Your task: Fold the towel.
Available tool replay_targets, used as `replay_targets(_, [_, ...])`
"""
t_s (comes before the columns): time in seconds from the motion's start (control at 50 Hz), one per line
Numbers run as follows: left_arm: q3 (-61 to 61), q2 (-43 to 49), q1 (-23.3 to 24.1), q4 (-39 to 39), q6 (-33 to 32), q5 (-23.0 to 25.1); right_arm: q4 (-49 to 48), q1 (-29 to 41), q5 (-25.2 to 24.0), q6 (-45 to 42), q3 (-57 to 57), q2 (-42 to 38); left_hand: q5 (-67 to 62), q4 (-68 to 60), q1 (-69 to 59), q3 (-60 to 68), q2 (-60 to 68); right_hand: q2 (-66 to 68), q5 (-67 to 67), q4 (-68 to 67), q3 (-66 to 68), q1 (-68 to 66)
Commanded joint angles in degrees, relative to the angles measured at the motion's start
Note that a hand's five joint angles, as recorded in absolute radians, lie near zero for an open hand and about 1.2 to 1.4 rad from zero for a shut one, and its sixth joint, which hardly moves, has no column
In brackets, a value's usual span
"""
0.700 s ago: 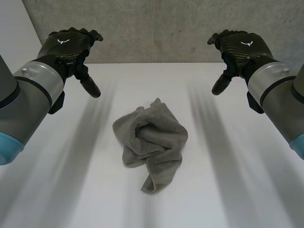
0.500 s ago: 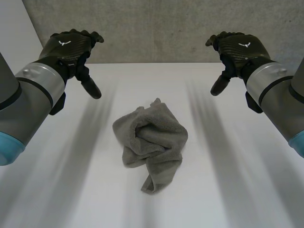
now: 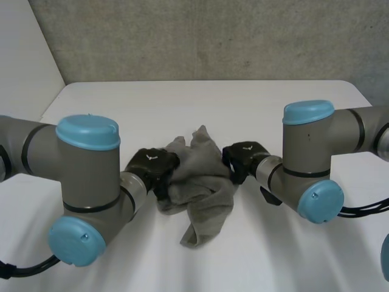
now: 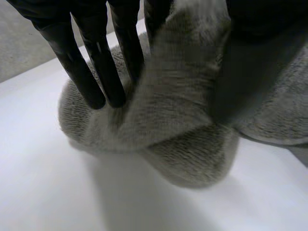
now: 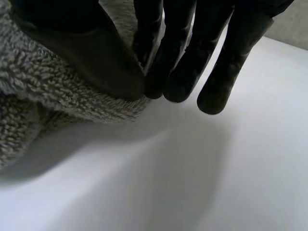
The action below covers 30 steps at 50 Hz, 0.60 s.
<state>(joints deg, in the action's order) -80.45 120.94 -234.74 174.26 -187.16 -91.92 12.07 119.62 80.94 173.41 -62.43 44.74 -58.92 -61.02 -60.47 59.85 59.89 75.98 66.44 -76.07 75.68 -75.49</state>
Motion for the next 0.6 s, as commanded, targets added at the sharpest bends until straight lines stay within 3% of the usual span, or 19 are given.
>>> replay_targets(0.02, [-2.5, -4.6, 0.4, 0.0, 0.1, 0.3, 0.4, -1.7, -1.3, 1.0, -5.0, 9.5, -11.1, -19.0, -19.5, 20.2, 20.1, 4.0, 3.6, -3.9, 4.3, -4.5])
replay_targets(0.12, [-8.4, -14.6, 0.9, 0.1, -0.2, 1.1, 1.1, -3.3, -6.4, -1.1, -13.4, 18.5, -11.1, -19.0, -19.5, 20.2, 20.1, 4.0, 3.6, -3.9, 4.3, -4.5])
replay_targets(0.16, [-10.2, -17.3, 1.1, 0.0, -0.3, 1.6, 2.9, -4.0, -11.3, -5.8, -19.5, 25.2, -11.1, -19.0, -19.5, 20.2, 20.1, 4.0, 3.6, -3.9, 4.3, -4.5])
replay_targets(0.22, [-14.4, -22.2, 1.5, 0.0, -0.5, 3.3, 4.3, -4.8, -13.4, -8.8, -22.1, 28.5, -11.1, -19.0, -19.5, 20.2, 20.1, 4.0, 3.6, -3.9, 4.3, -4.5])
replay_targets(0.26, [-17.2, -24.6, 1.5, 0.0, -0.7, 4.9, 8.1, -8.2, -15.5, -16.7, -26.6, 33.4, -11.1, -19.0, -19.5, 20.2, 20.1, 4.0, 3.6, -3.9, 4.3, -4.5])
replay_targets(0.3, [-19.7, -26.6, 1.6, -0.3, -1.0, 7.0, 8.1, -8.3, -15.5, -16.8, -26.6, 33.4, -11.1, -19.0, -19.5, 20.2, 20.1, 4.0, 3.6, -3.9, 4.3, -4.5])
replay_targets(0.36, [-21.9, -28.1, 1.7, -0.5, -1.5, 9.2, 21.5, -10.6, -16.7, -31.9, -28.8, 34.4, -7.4, -15.3, -15.9, 16.5, 16.4, 4.0, 3.6, -3.9, 4.3, -4.5])
replay_targets(0.38, [-23.5, -29.5, 1.7, -0.8, -2.8, 11.6, 21.5, -10.6, -16.7, -31.9, -28.8, 34.4, 11.9, 4.0, 3.5, -2.8, -2.9, 4.0, 3.6, -3.9, 4.3, -4.5])
replay_targets(0.4, [-24.1, -30.1, 1.7, -0.8, -4.2, 12.8, 23.9, -10.9, -17.0, -34.2, -28.4, 34.5, 33.9, 26.0, 25.5, -24.9, -24.9, -16.7, -17.2, 16.8, -16.4, 16.2])
replay_targets(0.42, [-24.1, -30.2, 1.7, -0.9, -4.3, 12.8, 24.0, -10.9, -17.2, -34.5, -27.6, 34.5, 34.1, 26.2, 25.7, -25.1, -25.1, -38.8, -39.2, 38.9, -38.5, 38.3])
replay_targets(0.44, [-24.1, -30.2, 1.7, -0.9, -4.3, 12.8, 24.1, -10.9, -17.2, -34.5, -27.6, 34.5, 34.1, 26.2, 25.7, -25.1, -25.1, -39.0, -39.4, 39.1, -38.7, 38.5])
replay_targets(0.46, [-24.3, -30.5, 1.3, -0.9, -5.7, 13.3, 22.9, -10.5, -17.1, -33.3, -25.5, 34.5, 46.0, 38.1, 37.5, -36.9, -36.9, -48.8, -49.3, 48.9, -48.5, 48.3])
replay_targets(0.6, [-20.7, -30.5, -2.0, -0.4, -8.9, 12.9, 17.7, -10.8, -17.1, -18.1, -13.6, 31.9, 56.3, 48.5, 47.9, -47.3, -47.3, -53.1, -53.6, 53.2, -52.8, 52.6])
